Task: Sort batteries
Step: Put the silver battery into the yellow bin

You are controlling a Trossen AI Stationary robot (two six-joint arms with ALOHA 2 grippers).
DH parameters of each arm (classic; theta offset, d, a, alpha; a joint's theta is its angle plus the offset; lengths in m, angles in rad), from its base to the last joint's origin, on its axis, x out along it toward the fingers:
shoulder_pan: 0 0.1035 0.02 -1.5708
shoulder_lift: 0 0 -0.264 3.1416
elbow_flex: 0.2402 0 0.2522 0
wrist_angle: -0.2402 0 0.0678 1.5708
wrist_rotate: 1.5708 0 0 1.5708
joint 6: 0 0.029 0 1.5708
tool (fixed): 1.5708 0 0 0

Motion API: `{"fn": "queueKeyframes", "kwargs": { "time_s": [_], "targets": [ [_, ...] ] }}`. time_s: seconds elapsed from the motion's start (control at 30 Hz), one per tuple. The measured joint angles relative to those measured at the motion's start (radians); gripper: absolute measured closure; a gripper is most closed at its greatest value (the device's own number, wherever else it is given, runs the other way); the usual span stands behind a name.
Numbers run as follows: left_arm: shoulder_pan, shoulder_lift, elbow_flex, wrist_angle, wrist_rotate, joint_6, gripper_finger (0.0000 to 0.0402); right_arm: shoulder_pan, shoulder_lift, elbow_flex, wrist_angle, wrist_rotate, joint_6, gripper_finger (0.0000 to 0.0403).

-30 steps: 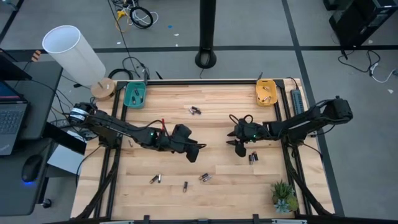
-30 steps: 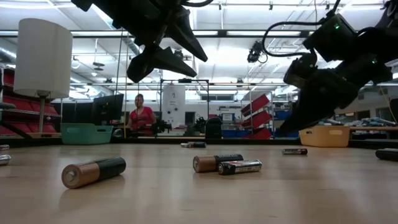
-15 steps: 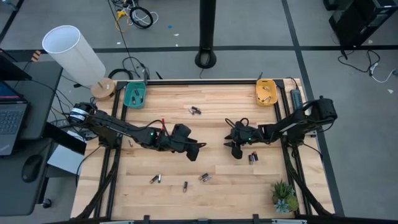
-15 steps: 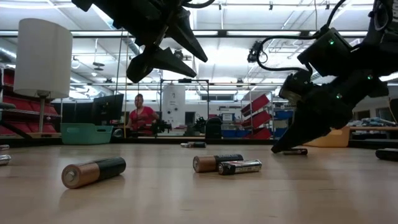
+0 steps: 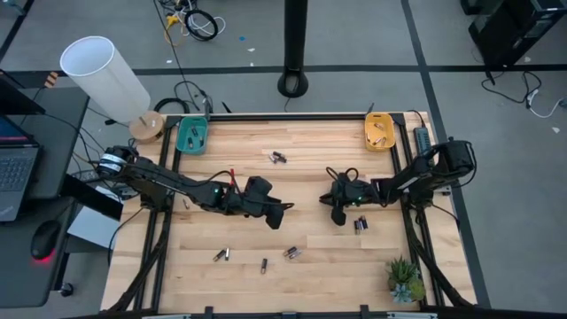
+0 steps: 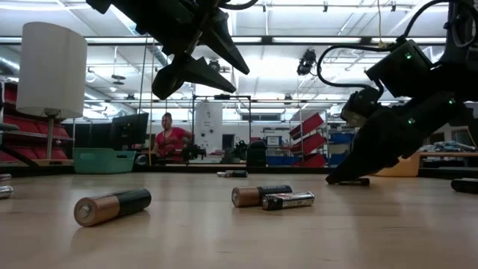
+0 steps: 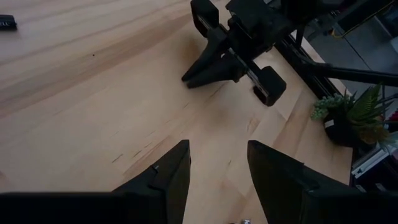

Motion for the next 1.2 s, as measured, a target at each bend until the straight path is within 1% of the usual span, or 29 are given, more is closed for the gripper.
{"fn": "queueKeyframes", "kwargs": {
  "time_s": [0.1,0.2,0.4,0.6,0.7,0.83,1.0,1.07,1.2],
  "targets": [
    [0.0,0.0,0.0,0.0,0.0,0.0,0.0229,-0.016,0.002,-0.004,0.021,-0.018,-0.001,0.0379],
    [0.0,0.0,0.0,0.001,-0.001,0.0,0.0229,-0.035,-0.012,-0.004,0.021,-0.031,-0.037,0.0378],
    [0.0,0.0,0.0,0.02,-0.01,-0.001,0.0229,-0.088,-0.047,-0.004,0.031,-0.096,-0.054,0.0401],
    [0.0,0.0,0.0,0.025,-0.012,-0.001,0.0229,-0.11,-0.099,-0.005,0.024,-0.152,-0.054,0.0398],
    [0.0,0.0,0.0,0.025,-0.012,-0.001,0.0229,-0.11,-0.138,-0.005,0.031,-0.17,-0.054,0.0389],
    [0.0,0.0,0.0,0.023,-0.011,0.0,0.0229,-0.109,-0.206,-0.003,0.023,-0.177,-0.052,0.0366],
    [0.0,0.0,0.0,0.022,-0.011,0.0,0.0229,-0.071,-0.297,-0.003,-0.126,-0.189,0.019,0.0309],
    [0.0,0.0,0.0,0.02,-0.011,0.001,0.0229,-0.043,-0.322,-0.002,-0.194,-0.169,0.021,0.0281],
    [0.0,0.0,0.0,0.02,-0.011,0.004,0.0229,0.003,-0.341,-0.002,-0.337,-0.095,0.032,0.0225]
  ]
}}
